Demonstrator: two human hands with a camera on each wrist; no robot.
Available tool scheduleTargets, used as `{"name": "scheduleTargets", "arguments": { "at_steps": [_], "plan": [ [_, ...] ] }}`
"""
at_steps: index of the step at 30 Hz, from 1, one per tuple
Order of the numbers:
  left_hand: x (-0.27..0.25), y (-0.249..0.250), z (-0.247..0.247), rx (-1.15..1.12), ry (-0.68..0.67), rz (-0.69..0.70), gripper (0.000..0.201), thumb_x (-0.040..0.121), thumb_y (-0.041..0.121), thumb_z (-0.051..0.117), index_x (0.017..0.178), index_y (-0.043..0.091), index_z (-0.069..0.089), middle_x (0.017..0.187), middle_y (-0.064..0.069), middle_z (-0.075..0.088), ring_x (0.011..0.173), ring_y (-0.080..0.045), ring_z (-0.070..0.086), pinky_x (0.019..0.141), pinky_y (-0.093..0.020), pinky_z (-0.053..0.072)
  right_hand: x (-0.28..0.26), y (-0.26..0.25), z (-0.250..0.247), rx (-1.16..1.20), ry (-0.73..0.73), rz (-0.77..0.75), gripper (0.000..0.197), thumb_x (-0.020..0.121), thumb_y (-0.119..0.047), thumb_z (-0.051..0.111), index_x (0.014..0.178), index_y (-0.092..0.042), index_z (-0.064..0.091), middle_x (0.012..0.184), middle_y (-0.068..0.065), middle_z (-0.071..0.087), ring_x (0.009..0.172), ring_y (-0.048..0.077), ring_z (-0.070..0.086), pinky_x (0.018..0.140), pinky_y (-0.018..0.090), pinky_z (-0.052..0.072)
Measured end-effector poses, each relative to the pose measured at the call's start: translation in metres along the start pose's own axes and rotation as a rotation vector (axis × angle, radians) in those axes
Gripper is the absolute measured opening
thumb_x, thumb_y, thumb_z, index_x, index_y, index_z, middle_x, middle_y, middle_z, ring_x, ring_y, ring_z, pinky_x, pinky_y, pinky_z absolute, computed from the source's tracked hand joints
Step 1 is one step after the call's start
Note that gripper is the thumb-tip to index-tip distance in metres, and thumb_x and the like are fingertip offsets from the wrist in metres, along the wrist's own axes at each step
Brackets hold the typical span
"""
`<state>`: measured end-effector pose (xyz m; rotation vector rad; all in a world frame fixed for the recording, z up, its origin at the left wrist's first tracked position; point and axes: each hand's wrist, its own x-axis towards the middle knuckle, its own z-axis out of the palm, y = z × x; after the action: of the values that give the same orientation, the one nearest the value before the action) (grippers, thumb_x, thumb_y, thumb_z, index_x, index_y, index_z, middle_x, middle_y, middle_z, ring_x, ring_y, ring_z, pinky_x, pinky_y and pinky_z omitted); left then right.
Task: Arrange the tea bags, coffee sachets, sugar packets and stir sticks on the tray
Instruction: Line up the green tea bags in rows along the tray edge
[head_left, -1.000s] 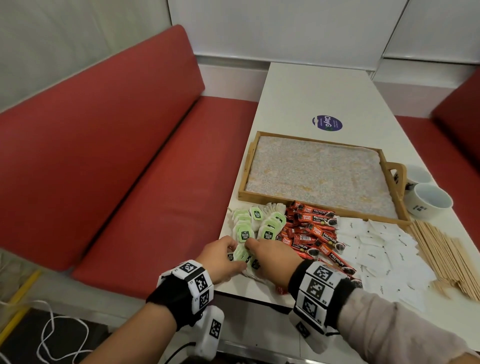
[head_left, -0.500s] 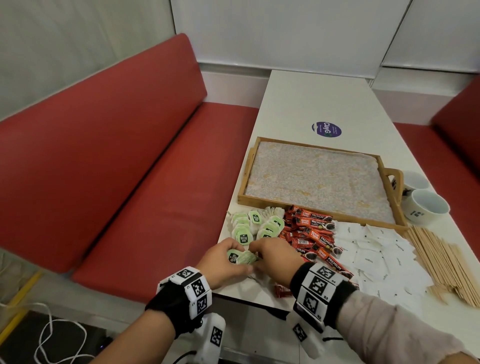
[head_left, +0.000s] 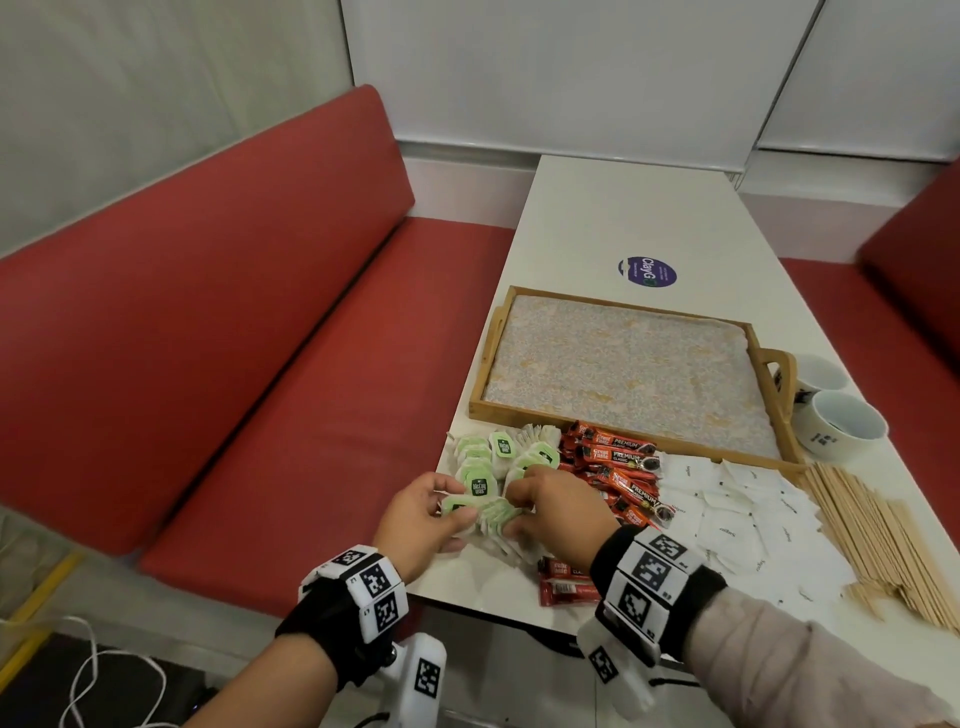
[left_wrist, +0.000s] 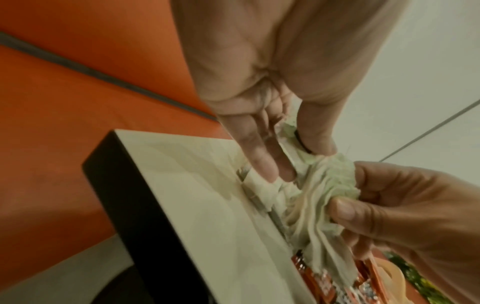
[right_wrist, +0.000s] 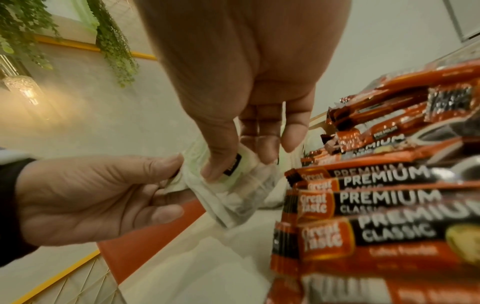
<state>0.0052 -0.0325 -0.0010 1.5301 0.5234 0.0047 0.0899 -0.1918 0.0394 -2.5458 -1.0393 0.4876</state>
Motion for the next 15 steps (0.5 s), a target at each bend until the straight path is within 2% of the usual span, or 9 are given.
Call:
{"name": "scheduleTargets", "arguments": {
  "at_steps": [1, 2, 4, 6, 9, 11, 13, 15],
  "plan": [
    [0.0, 0.002, -0.001, -0.025, 0.027, 0.017, 0.02, 0.084, -0.002, 0.065, 0.093, 0.012, 0.054, 0.095, -0.011, 0.067, 0.077, -0.018, 0.062, 0.06, -0.026, 0.057, 0.0, 0.002, -0.003, 0.019, 0.01, 0.01, 0.019, 0.083, -0.031, 0.069, 0.097, -0.02, 0.068, 0.09, -0.005, 0.047, 0.082, 0.014, 0.047, 0.068, 0.025, 0.033],
    [0.001, 0.004, -0.002, -0.046, 0.055, 0.033, 0.017, 0.085, -0.001, 0.065, 0.092, 0.012, 0.055, 0.09, -0.009, 0.067, 0.076, -0.017, 0.062, 0.059, -0.026, 0.057, 0.0, 0.005, -0.005, 0.042, 0.02, 0.03, 0.021, 0.082, -0.032, 0.07, 0.099, -0.019, 0.068, 0.091, -0.005, 0.047, 0.083, 0.014, 0.048, 0.069, 0.025, 0.034],
    [0.003, 0.007, -0.002, -0.067, 0.114, 0.062, 0.013, 0.084, 0.002, 0.067, 0.089, 0.01, 0.058, 0.081, -0.006, 0.064, 0.071, -0.015, 0.061, 0.062, -0.027, 0.057, 0.0, 0.007, -0.012, 0.071, 0.05, 0.044, 0.016, 0.081, -0.034, 0.071, 0.09, -0.021, 0.066, 0.089, -0.007, 0.05, 0.085, 0.015, 0.052, 0.07, 0.026, 0.038],
    [0.006, 0.011, -0.002, -0.095, 0.148, 0.069, 0.009, 0.083, 0.004, 0.068, 0.084, 0.009, 0.062, 0.076, -0.004, 0.065, 0.068, -0.012, 0.061, 0.066, -0.029, 0.058, 0.0, 0.012, -0.017, 0.117, 0.076, 0.068, 0.016, 0.081, -0.033, 0.072, 0.078, -0.023, 0.059, 0.079, -0.014, 0.049, 0.081, 0.013, 0.052, 0.066, 0.025, 0.038],
    [0.011, 0.018, 0.001, -0.185, 0.163, 0.05, 0.006, 0.082, 0.002, 0.068, 0.082, 0.008, 0.066, 0.091, -0.013, 0.069, 0.079, -0.021, 0.065, 0.074, -0.036, 0.058, -0.001, 0.016, -0.023, 0.203, 0.102, 0.112, 0.026, 0.081, -0.032, 0.072, 0.068, -0.03, 0.051, 0.07, -0.018, 0.05, 0.07, 0.005, 0.052, 0.064, 0.021, 0.038],
    [0.013, 0.025, 0.006, -0.239, 0.158, 0.031, 0.007, 0.085, 0.003, 0.065, 0.084, 0.009, 0.068, 0.095, -0.011, 0.069, 0.083, -0.022, 0.066, 0.073, -0.034, 0.058, -0.002, 0.015, -0.027, 0.257, 0.11, 0.111, 0.031, 0.081, -0.032, 0.072, 0.061, -0.034, 0.049, 0.067, -0.018, 0.053, 0.064, 0.001, 0.051, 0.063, 0.022, 0.04],
    [0.016, 0.033, 0.011, -0.26, 0.133, 0.029, 0.008, 0.089, 0.006, 0.061, 0.089, 0.01, 0.068, 0.097, -0.009, 0.07, 0.086, -0.022, 0.066, 0.069, -0.03, 0.058, -0.003, 0.013, -0.034, 0.324, 0.126, 0.106, 0.023, 0.081, -0.03, 0.072, 0.064, -0.031, 0.057, 0.07, -0.012, 0.062, 0.066, 0.008, 0.057, 0.067, 0.028, 0.048],
    [0.017, 0.041, 0.017, -0.254, 0.102, 0.04, 0.011, 0.093, 0.012, 0.057, 0.095, 0.012, 0.068, 0.102, -0.01, 0.069, 0.093, -0.025, 0.066, 0.069, -0.029, 0.059, -0.004, 0.01, -0.04, 0.394, 0.148, 0.086, 0.013, 0.081, -0.027, 0.073, 0.072, -0.02, 0.066, 0.076, -0.003, 0.068, 0.073, 0.016, 0.063, 0.072, 0.034, 0.052]
  ]
}}
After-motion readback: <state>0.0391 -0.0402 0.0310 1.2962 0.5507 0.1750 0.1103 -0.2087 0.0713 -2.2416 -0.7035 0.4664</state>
